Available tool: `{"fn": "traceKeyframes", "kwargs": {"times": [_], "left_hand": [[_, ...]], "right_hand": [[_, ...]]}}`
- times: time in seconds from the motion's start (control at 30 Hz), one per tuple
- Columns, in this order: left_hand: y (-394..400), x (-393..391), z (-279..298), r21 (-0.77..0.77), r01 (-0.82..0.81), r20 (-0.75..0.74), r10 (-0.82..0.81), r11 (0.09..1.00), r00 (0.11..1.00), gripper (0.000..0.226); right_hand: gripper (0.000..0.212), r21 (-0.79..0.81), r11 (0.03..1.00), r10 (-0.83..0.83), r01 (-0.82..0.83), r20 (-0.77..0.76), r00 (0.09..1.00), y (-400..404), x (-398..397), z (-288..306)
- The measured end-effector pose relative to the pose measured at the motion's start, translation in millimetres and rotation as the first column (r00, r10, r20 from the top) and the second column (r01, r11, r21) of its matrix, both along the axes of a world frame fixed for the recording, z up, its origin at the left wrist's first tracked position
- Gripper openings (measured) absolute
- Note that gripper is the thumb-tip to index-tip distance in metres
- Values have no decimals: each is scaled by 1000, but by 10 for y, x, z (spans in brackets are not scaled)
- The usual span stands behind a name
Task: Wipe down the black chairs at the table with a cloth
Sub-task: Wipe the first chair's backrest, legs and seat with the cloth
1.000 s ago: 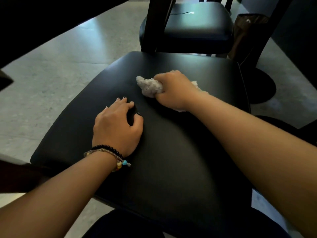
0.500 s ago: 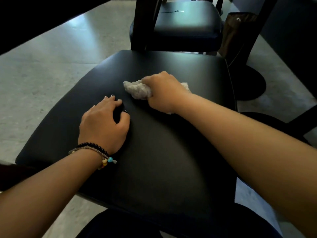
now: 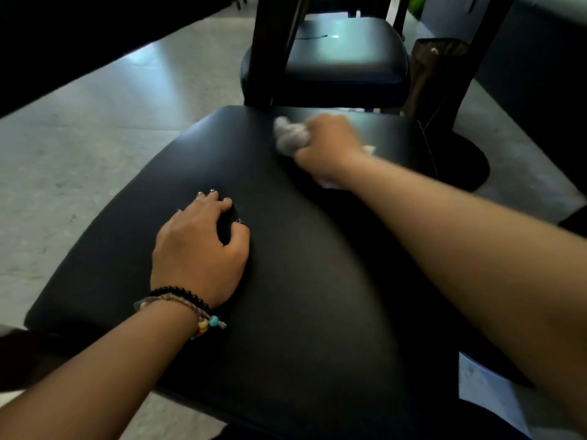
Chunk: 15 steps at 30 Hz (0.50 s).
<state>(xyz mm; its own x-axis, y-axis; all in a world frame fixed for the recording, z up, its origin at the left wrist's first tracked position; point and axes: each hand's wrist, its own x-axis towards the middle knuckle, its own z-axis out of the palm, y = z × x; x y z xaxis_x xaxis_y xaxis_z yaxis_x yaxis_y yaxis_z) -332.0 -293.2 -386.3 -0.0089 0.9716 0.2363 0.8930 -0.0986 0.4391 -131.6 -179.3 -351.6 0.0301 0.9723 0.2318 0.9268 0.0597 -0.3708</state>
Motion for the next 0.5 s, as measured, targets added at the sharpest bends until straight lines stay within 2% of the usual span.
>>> {"fn": "traceKeyframes", "kwargs": {"times": [0.13,0.27,0.33,0.4,0.5], "left_hand": [[13,-9,2,20,5,-4,-4,1000,1000,47],[33,-42,12,25,17,-6,-17,1000,1000,46],[11,-37,1,22,23,7,-23,999,1000,49],[-10,-17,4,15,24,23,-24,1000,999,53],[11,8,10,16,12,41,-12,1000,999,45]], "right_hand": [[21,12,980,198,-199,54,979,-20,-735,-123],[23,17,975,216,-220,125,968,188,-466,-66],[27,29,990,132,-140,191,973,348,-142,-38],[30,57,998,-52,41,212,976,504,265,-25],[35,61,947,-321,316,138,937,741,628,-5]]}}
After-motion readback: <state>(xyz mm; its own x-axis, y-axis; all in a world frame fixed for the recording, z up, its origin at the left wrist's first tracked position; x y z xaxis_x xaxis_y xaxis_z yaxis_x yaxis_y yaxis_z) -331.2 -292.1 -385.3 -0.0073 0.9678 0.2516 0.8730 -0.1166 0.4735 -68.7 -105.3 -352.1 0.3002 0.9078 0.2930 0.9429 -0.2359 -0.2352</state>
